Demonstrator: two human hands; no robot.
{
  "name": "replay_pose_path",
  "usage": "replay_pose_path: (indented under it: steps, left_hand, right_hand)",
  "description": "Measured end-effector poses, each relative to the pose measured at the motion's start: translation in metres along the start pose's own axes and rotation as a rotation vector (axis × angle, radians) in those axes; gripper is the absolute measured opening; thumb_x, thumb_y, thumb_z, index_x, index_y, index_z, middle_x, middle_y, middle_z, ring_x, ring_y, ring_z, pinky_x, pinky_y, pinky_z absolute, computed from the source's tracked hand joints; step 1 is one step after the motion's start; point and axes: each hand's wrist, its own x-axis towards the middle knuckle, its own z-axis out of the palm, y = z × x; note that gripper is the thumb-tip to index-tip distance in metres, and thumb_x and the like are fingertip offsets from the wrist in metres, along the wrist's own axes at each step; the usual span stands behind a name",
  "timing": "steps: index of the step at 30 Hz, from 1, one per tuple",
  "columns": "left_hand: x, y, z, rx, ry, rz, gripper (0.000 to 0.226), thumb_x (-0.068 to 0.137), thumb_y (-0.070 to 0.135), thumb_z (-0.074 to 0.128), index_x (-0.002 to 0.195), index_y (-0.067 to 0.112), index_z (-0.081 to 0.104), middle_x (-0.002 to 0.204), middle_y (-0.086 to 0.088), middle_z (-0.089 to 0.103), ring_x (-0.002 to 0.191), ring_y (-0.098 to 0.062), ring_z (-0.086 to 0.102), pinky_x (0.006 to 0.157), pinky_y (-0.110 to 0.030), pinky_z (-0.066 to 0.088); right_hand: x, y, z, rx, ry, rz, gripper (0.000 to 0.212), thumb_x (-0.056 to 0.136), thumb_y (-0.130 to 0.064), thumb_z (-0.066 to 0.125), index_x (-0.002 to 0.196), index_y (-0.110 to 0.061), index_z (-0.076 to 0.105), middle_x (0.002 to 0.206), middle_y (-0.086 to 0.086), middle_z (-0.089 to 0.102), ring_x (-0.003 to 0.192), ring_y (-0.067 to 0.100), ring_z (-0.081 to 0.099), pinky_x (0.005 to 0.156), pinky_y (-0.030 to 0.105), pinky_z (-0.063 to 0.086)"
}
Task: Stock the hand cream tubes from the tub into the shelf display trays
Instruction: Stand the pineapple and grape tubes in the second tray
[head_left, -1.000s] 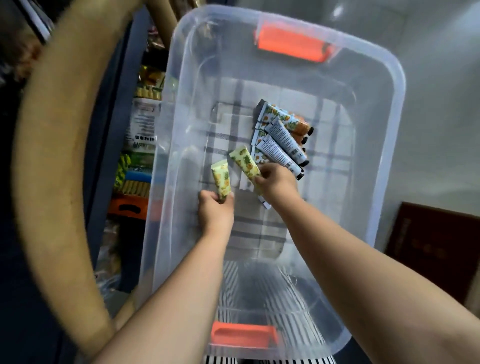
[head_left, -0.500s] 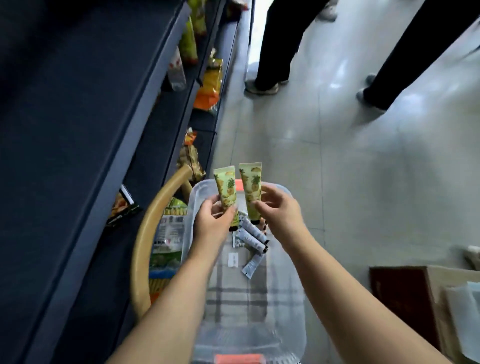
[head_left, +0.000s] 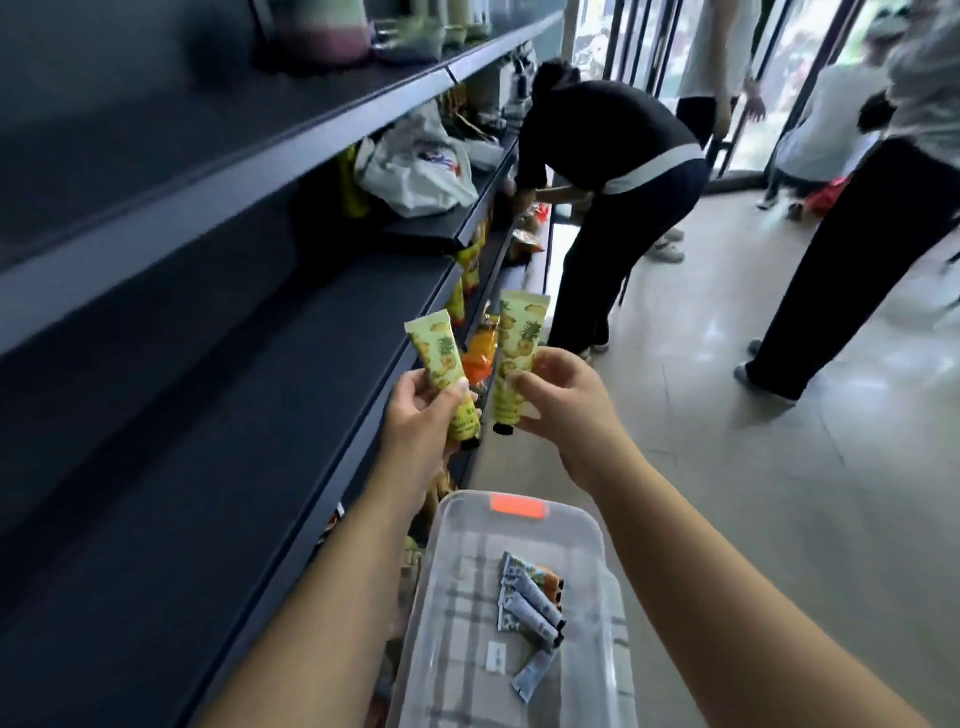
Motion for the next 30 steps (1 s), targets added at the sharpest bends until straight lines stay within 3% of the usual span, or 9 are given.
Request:
replay_pose_path:
  steps: [5, 10, 16, 20, 24, 27, 30]
  left_hand:
    - [-0.040, 0.049, -0.031, -0.014, 0.180, 0.126, 0.005, 0.091, 0.019, 0.053, 0.093, 0.024, 0.052, 0.089, -0.005, 0.067, 0.080, -0.018, 0.063, 0.072, -0.035, 0.052]
    - [-0.107, 0.090, -0.079, 0.037, 0.375, 0.287, 0.011, 0.090, 0.017, 0.053, 0.098, 0.025, 0.053, 0.082, 0.001, 0.071, 0.080, -0.016, 0.068, 0.069, -0.033, 0.056]
    - [-0.209, 0.136, -0.132, 0.109, 0.614, 0.457, 0.019, 0.088, 0.014, 0.053, 0.097, 0.030, 0.054, 0.075, 0.003, 0.073, 0.073, -0.014, 0.070, 0.059, -0.027, 0.057]
    - [-0.271, 0.160, -0.166, 0.153, 0.764, 0.502, 0.019, 0.087, 0.014, 0.055, 0.097, 0.031, 0.055, 0.083, -0.001, 0.072, 0.075, -0.017, 0.071, 0.057, -0.029, 0.055]
    - [-0.317, 0.175, -0.203, 0.154, 0.901, 0.525, 0.017, 0.088, 0.015, 0.054, 0.093, 0.031, 0.057, 0.097, -0.004, 0.066, 0.077, -0.019, 0.070, 0.056, -0.034, 0.054]
    - [-0.340, 0.187, -0.231, 0.170, 0.929, 0.542, 0.015, 0.089, 0.016, 0.053, 0.088, 0.030, 0.058, 0.095, -0.003, 0.066, 0.079, -0.021, 0.068, 0.059, -0.037, 0.053]
    - [-0.355, 0.202, -0.258, 0.213, 0.939, 0.547, 0.011, 0.089, 0.015, 0.053, 0.087, 0.025, 0.057, 0.089, -0.002, 0.065, 0.085, -0.023, 0.066, 0.066, -0.040, 0.054]
  right_hand:
    - [-0.013, -0.042, 0.031, 0.042, -0.253, -0.051, 0.008, 0.088, -0.010, 0.056, 0.093, -0.016, 0.055, 0.084, 0.001, 0.059, 0.078, 0.015, 0.059, 0.069, 0.033, 0.055]
    - [-0.043, -0.070, 0.084, 0.168, -0.563, -0.050, 0.020, 0.089, -0.004, 0.050, 0.092, -0.022, 0.057, 0.080, -0.001, 0.065, 0.074, 0.014, 0.064, 0.076, 0.042, 0.058]
    - [-0.110, -0.104, 0.156, 0.288, -0.923, -0.010, 0.017, 0.091, -0.008, 0.046, 0.078, -0.015, 0.054, 0.057, -0.006, 0.059, 0.054, 0.011, 0.057, 0.061, 0.035, 0.054]
    - [-0.159, -0.127, 0.201, 0.308, -1.039, 0.015, 0.018, 0.093, -0.012, 0.044, 0.076, -0.015, 0.049, 0.057, -0.001, 0.050, 0.057, 0.017, 0.048, 0.063, 0.037, 0.054]
    - [-0.199, -0.144, 0.239, 0.287, -1.124, -0.050, 0.015, 0.093, -0.014, 0.044, 0.078, -0.016, 0.048, 0.067, 0.003, 0.047, 0.064, 0.020, 0.046, 0.053, 0.030, 0.050]
    - [-0.225, -0.153, 0.268, 0.266, -1.194, -0.113, 0.012, 0.090, -0.013, 0.045, 0.078, -0.017, 0.044, 0.075, 0.009, 0.047, 0.069, 0.024, 0.049, 0.059, 0.034, 0.052]
    - [-0.246, -0.165, 0.293, 0.250, -1.230, -0.182, 0.012, 0.088, -0.010, 0.047, 0.079, -0.018, 0.046, 0.077, 0.006, 0.050, 0.061, 0.021, 0.050, 0.061, 0.036, 0.054]
